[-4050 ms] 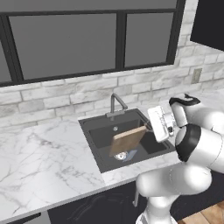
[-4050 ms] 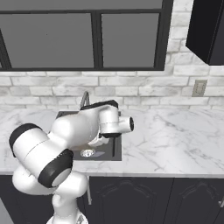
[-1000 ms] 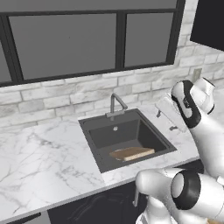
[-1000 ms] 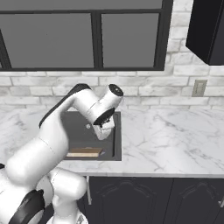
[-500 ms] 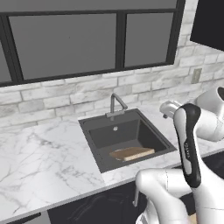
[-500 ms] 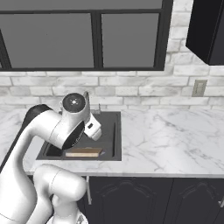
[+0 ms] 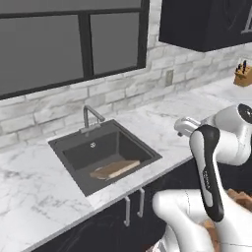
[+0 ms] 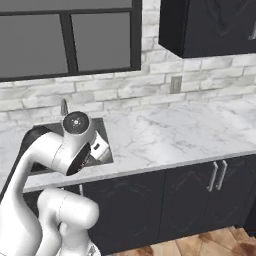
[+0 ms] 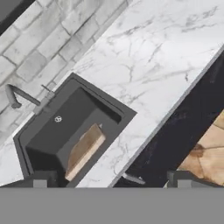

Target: Move the cutting board and knife to the sink. Then move spray from the cabinet to the counter.

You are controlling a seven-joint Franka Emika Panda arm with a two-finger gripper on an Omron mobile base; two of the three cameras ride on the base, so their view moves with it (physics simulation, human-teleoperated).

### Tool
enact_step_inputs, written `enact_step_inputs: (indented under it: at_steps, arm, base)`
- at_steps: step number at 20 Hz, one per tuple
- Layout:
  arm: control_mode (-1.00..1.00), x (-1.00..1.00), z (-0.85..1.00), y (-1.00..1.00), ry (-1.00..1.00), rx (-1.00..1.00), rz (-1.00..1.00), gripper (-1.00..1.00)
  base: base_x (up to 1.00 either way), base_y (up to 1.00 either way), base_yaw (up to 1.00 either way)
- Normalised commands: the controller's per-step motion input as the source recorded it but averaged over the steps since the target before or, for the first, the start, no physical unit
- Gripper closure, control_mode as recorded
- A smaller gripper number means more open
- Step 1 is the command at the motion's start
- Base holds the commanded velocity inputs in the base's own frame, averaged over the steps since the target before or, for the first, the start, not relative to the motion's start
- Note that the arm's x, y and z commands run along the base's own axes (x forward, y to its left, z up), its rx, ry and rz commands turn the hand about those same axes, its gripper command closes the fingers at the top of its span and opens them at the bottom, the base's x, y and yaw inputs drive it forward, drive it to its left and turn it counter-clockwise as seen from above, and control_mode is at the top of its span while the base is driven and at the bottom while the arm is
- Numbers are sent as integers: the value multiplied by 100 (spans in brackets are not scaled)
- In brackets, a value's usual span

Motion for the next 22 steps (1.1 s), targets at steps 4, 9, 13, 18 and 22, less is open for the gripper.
enact_step_inputs:
  at_steps: [4, 9, 13, 18, 22]
  arm:
    - [100, 0, 0, 0, 0, 0, 0, -100]
    - [100, 0, 0, 0, 0, 0, 0, -100]
    - [100, 0, 0, 0, 0, 0, 0, -100]
    - [100, 0, 0, 0, 0, 0, 0, -100]
    - [100, 0, 0, 0, 0, 0, 0, -100]
  base:
    - [-24, 0, -96]
    - [0, 0, -100]
    - [0, 0, -100]
    - [0, 0, -100]
    - [2, 0, -100]
